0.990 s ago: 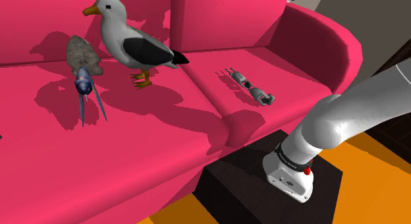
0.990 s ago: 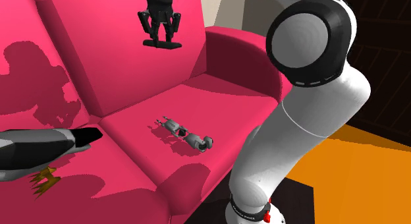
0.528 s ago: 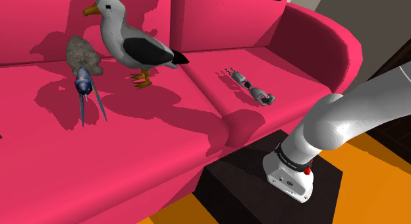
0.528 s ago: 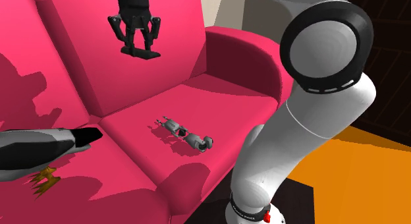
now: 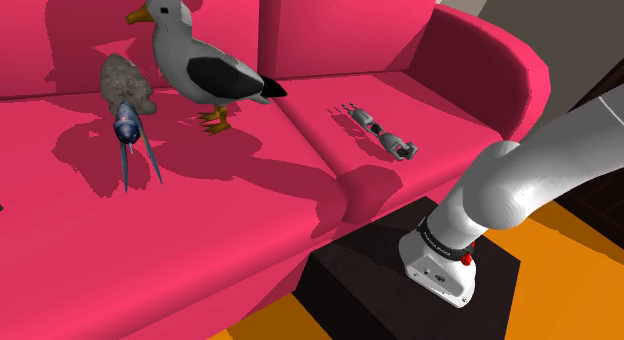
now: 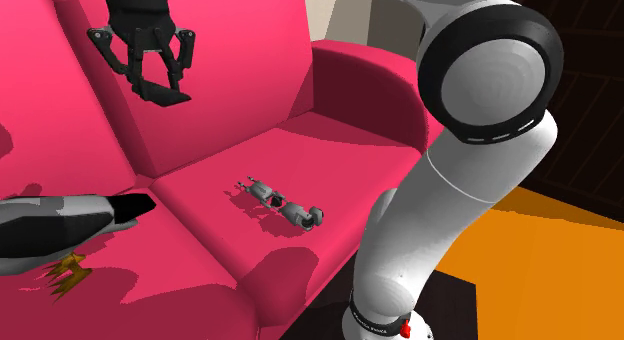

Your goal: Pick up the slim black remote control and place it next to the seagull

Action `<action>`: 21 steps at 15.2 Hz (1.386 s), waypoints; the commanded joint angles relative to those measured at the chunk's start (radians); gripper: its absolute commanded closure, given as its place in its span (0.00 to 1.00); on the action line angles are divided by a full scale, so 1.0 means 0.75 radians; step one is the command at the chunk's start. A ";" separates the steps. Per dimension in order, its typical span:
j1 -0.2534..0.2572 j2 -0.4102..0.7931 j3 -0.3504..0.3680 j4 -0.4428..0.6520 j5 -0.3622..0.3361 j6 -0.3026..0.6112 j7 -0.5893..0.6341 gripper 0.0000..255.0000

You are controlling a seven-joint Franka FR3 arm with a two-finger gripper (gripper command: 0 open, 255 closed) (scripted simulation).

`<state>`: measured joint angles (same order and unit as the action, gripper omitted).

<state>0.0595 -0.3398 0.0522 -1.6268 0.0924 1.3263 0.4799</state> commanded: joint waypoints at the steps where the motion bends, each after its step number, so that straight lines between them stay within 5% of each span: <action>1: 0.019 0.022 0.046 0.014 0.011 0.014 0.067 1.00; 21: 0.029 -0.117 0.064 -0.472 0.025 0.363 0.055 1.00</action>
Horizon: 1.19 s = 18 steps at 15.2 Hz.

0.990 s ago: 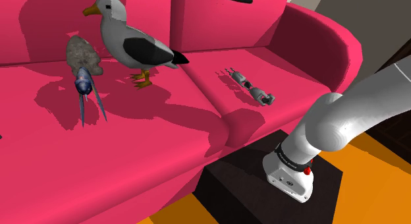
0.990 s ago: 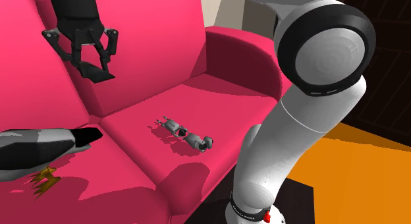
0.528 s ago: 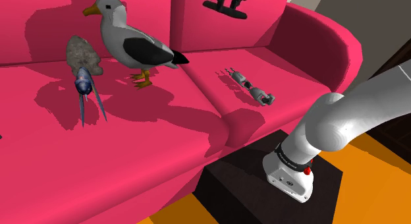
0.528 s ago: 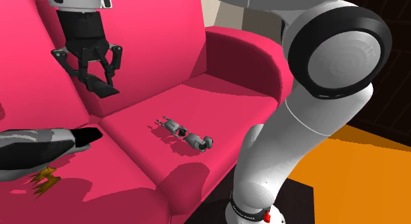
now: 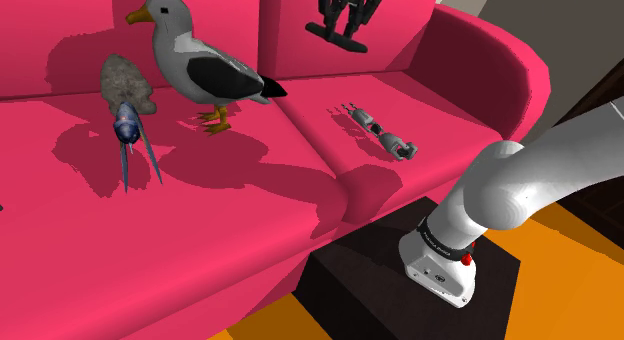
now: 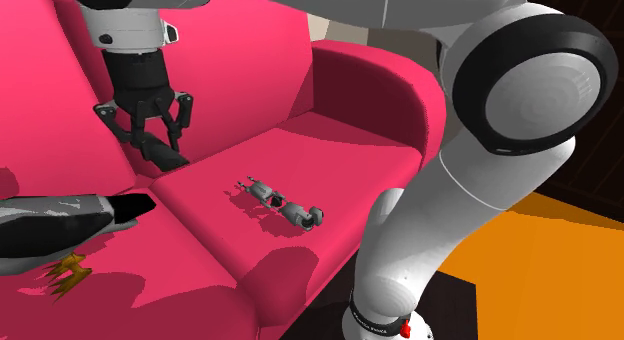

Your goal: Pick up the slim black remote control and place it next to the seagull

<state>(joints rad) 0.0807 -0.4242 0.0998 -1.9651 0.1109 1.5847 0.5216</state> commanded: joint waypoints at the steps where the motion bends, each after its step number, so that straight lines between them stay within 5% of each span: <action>1: 0.001 -0.009 0.001 -0.044 0.001 0.036 -0.002 1.00; 18: 0.006 -0.045 0.013 -0.381 0.015 0.336 -0.025 1.00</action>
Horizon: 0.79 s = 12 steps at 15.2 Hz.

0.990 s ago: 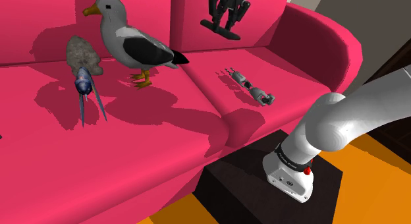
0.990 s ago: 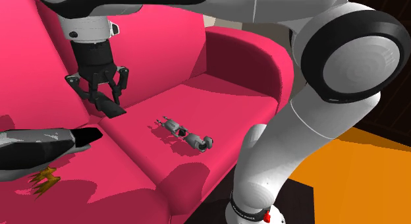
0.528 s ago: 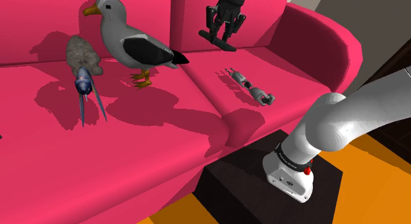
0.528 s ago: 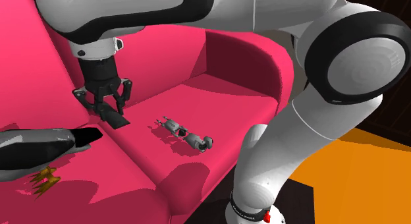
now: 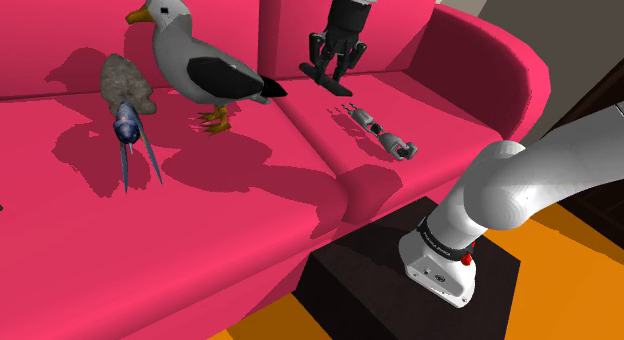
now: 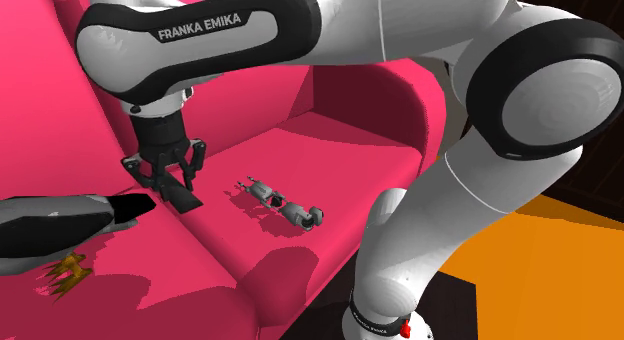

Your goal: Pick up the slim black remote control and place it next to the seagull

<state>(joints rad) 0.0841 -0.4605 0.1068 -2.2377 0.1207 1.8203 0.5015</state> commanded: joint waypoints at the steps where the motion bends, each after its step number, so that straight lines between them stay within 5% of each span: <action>1: 0.002 0.003 0.004 -0.035 0.002 0.039 0.000 1.00; 12: 0.005 0.029 0.014 -0.211 0.013 0.241 -0.013 1.00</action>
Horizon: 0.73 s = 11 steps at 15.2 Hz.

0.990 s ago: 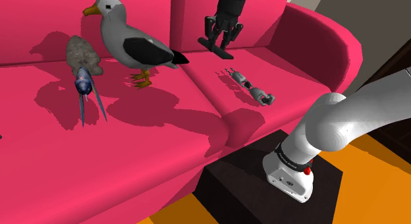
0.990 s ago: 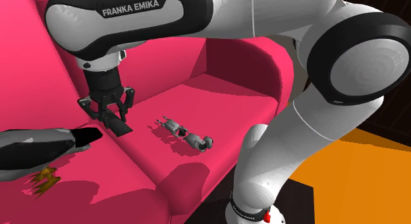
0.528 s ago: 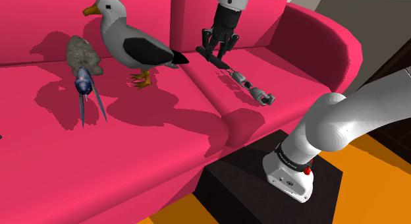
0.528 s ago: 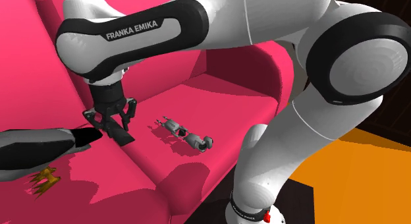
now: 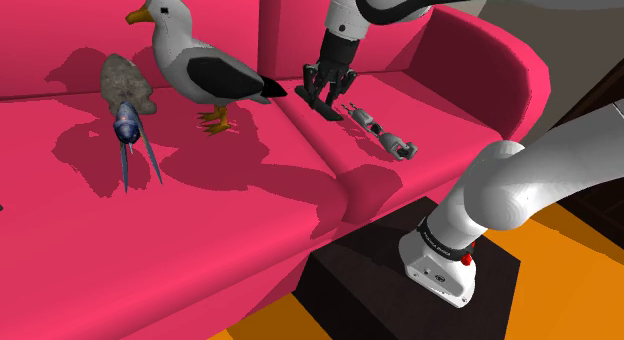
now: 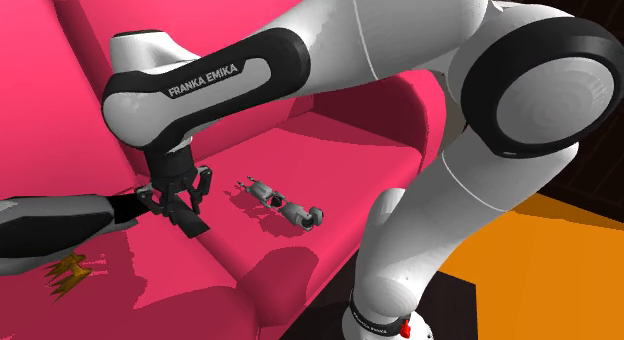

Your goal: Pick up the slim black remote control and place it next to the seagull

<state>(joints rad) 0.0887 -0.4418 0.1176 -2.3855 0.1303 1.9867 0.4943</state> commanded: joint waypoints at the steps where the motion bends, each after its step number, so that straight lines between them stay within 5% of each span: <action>1: 0.000 0.008 0.000 -0.029 0.001 0.038 -0.005 1.00; 11: 0.003 0.071 0.010 -0.161 0.012 0.232 -0.017 1.00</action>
<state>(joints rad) 0.0915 -0.3980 0.1250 -2.4993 0.1390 2.1441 0.4832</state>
